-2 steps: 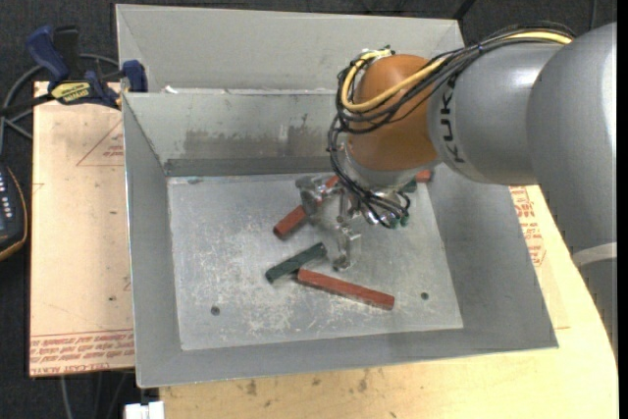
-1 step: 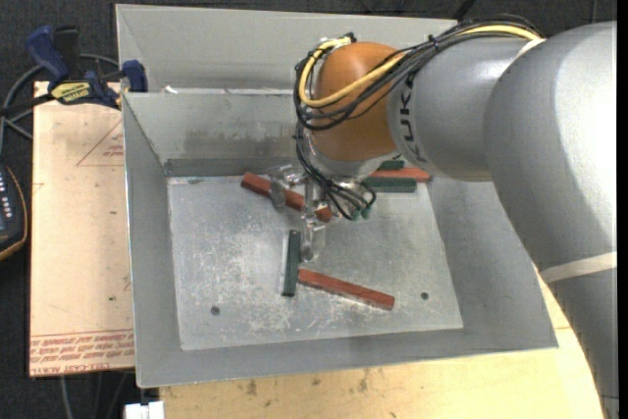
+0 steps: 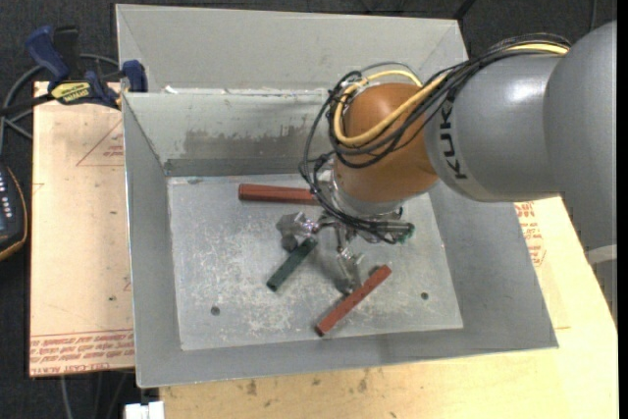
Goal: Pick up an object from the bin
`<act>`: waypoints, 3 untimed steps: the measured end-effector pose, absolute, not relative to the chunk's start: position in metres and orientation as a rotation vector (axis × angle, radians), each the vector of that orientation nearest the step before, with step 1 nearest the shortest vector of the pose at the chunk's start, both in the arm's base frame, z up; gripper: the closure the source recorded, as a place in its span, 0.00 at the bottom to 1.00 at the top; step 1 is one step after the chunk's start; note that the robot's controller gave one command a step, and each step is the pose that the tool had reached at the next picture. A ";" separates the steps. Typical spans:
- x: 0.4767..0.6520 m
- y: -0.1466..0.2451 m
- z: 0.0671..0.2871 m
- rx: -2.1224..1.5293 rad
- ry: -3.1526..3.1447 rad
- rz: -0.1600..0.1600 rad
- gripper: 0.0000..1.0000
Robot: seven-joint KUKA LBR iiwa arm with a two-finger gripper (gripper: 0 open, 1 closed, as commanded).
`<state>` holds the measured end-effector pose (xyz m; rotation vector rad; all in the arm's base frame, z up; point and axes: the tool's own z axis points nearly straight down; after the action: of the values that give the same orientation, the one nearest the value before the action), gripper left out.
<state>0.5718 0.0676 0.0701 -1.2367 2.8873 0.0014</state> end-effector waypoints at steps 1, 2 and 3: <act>0.572 0.068 0.070 -1.236 2.886 0.001 1.00; 0.610 0.105 0.071 -1.297 2.853 0.002 1.00; 0.560 0.070 0.091 -1.352 2.838 0.001 1.00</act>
Offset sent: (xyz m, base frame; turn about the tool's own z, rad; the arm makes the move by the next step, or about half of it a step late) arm 0.0000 0.0000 0.0000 0.0000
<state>0.5599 0.0702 0.0907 -1.3523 2.8377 0.0013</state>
